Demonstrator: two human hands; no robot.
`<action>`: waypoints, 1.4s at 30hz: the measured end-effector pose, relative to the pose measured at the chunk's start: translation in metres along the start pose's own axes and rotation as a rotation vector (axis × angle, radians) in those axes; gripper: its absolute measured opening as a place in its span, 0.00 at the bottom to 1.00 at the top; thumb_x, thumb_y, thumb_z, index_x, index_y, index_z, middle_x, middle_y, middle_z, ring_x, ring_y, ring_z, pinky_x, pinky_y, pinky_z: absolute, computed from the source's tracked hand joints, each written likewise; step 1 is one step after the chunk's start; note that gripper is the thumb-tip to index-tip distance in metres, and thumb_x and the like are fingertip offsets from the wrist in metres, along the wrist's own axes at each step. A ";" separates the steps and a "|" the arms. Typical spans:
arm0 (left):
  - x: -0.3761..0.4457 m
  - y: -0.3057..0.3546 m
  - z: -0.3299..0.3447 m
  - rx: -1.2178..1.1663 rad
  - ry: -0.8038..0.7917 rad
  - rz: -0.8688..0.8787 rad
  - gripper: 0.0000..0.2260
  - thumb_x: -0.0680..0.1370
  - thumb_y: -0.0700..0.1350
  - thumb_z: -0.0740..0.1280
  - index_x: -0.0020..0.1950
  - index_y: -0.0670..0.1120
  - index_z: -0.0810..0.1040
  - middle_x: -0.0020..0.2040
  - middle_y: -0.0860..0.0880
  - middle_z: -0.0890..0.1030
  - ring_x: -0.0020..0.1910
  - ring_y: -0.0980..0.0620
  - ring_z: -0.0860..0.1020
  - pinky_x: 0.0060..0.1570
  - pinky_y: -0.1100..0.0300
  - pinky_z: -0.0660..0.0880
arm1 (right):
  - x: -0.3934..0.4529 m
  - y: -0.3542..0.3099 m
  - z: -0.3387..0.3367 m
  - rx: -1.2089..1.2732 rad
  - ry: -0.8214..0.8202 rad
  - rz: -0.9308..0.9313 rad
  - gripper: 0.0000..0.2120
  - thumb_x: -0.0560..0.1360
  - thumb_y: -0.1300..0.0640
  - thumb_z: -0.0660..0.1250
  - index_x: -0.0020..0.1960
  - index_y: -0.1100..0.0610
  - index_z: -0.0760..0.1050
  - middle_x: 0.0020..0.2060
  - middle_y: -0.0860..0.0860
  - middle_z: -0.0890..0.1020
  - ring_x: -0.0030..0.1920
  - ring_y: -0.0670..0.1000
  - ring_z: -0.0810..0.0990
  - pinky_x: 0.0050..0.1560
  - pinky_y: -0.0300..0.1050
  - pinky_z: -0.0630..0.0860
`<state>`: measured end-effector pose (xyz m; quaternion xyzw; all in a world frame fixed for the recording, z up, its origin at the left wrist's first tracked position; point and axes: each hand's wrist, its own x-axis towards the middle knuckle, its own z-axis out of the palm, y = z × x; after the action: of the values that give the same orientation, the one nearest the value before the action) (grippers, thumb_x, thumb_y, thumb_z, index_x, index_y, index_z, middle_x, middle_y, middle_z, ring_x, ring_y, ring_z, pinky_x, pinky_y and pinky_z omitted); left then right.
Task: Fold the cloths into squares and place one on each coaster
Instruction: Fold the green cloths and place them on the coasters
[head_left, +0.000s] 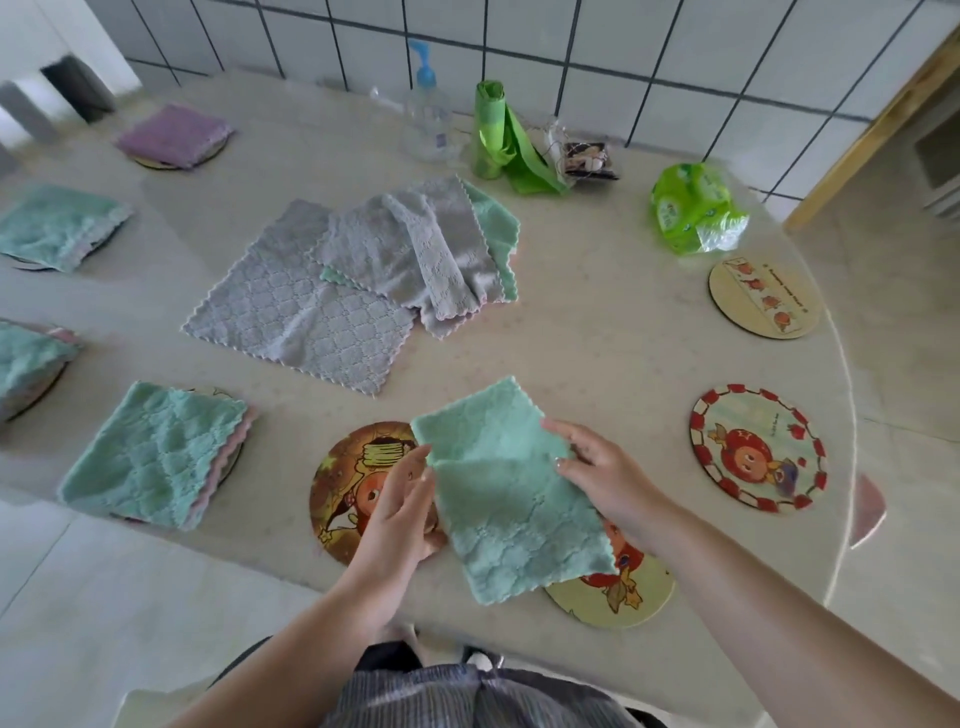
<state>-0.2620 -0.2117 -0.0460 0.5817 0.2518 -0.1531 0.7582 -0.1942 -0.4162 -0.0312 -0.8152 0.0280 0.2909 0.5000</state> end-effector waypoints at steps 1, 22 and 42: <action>-0.001 0.001 0.001 0.086 -0.012 0.002 0.13 0.78 0.49 0.61 0.62 0.62 0.71 0.55 0.52 0.79 0.49 0.55 0.81 0.48 0.54 0.79 | -0.002 0.003 0.001 -0.015 -0.018 0.005 0.20 0.79 0.57 0.59 0.67 0.40 0.66 0.69 0.47 0.68 0.60 0.59 0.74 0.61 0.57 0.72; 0.033 0.001 -0.014 0.595 -0.105 0.060 0.18 0.78 0.42 0.63 0.65 0.58 0.71 0.62 0.56 0.75 0.56 0.58 0.77 0.57 0.54 0.76 | -0.022 0.045 0.021 -0.016 0.219 0.023 0.22 0.78 0.57 0.62 0.68 0.42 0.64 0.62 0.41 0.71 0.54 0.39 0.74 0.52 0.36 0.71; 0.006 -0.013 -0.023 0.647 -0.122 -0.071 0.14 0.77 0.35 0.62 0.53 0.54 0.80 0.33 0.55 0.81 0.25 0.60 0.73 0.27 0.66 0.71 | -0.046 0.073 0.036 0.075 0.128 0.138 0.21 0.75 0.67 0.62 0.48 0.39 0.79 0.45 0.45 0.82 0.25 0.45 0.71 0.28 0.34 0.68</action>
<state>-0.2682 -0.1932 -0.0641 0.7730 0.1644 -0.2860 0.5419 -0.2728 -0.4345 -0.0787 -0.8089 0.1270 0.2709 0.5061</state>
